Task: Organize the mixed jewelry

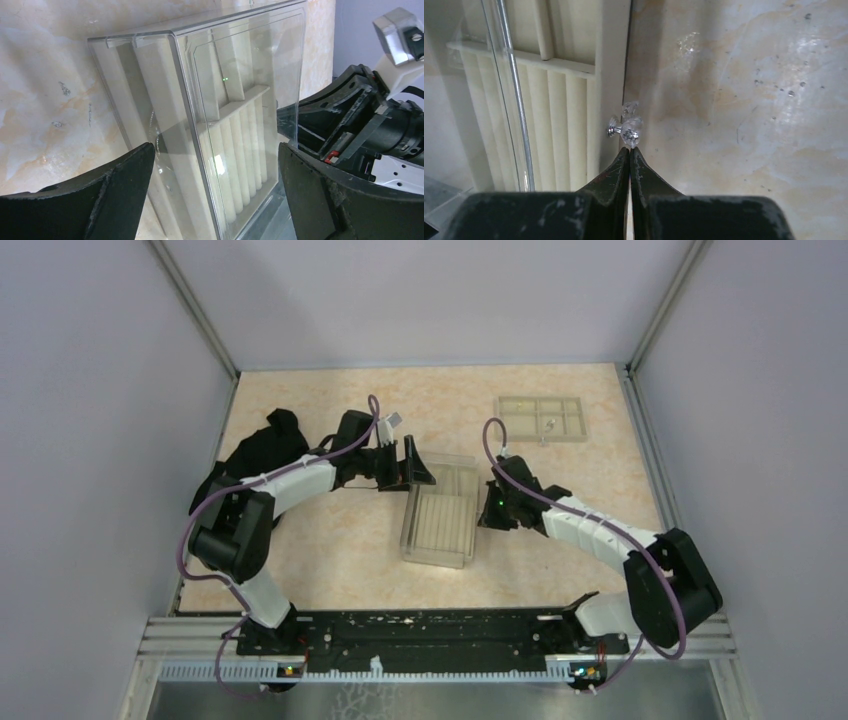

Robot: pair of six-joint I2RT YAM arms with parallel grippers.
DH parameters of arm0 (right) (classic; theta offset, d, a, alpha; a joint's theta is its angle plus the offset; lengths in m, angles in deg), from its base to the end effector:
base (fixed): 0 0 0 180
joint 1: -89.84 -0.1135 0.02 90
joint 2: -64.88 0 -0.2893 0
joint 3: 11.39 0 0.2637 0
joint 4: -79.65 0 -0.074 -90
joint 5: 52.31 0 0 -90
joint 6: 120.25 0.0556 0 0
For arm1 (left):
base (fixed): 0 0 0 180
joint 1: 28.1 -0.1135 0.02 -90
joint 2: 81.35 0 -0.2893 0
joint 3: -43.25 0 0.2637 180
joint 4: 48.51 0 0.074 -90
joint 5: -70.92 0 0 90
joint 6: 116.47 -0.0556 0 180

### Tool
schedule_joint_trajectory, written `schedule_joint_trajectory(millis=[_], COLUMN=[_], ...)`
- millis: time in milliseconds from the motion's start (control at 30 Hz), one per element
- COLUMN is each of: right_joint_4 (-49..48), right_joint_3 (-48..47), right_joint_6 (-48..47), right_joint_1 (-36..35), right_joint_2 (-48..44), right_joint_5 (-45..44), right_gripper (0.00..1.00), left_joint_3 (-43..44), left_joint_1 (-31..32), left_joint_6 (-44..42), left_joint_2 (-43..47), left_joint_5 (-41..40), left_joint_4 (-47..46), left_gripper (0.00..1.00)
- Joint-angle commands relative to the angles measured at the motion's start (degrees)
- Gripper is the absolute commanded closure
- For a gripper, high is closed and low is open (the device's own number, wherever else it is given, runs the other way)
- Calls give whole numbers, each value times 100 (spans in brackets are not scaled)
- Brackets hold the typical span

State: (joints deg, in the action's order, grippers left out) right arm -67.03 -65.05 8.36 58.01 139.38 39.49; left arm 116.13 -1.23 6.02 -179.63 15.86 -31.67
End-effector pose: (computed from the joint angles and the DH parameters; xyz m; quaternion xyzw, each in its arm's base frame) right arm 0.2242 0.1412 0.1934 0.0514 0.9500 0.1896 0.2427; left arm 0.3321 -0.2039 0.2063 0.0786 0.8771 -0.4297 0.1996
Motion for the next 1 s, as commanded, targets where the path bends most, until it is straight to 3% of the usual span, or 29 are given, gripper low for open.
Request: schedule_joint_trajectory(millis=[0,133,467,667,833,967], right_joint_4=[-606,-768,-60,482,1154,1435], right_joint_3=[-269,-431,-684,-897,-1864,-2774], right_joint_6=[-270,-395,-1006,-1293,-1248,-953], right_joint_1=[-134,-184,-30,954,2181,2827], right_joint_2=[265,358,314,-260,75,918], right_joint_5=[505,684,651,165,-159,-720], right_gripper=[100,100,100,99,71,64], left_joint_3=[86,139,473,901,1619,2326], left_joint_1=[44,44,4,-131,-147,-147], left_joint_6=[-38,-32,-334,-559,-900,-1058], left_joint_2=[77,56,72,234,454,511], left_joint_5=[93,72,-265,-526,-1095,-1320], left_joint_4=[-27,-17,404,870,1383,1788], left_gripper=[1,1,1,1,1,1])
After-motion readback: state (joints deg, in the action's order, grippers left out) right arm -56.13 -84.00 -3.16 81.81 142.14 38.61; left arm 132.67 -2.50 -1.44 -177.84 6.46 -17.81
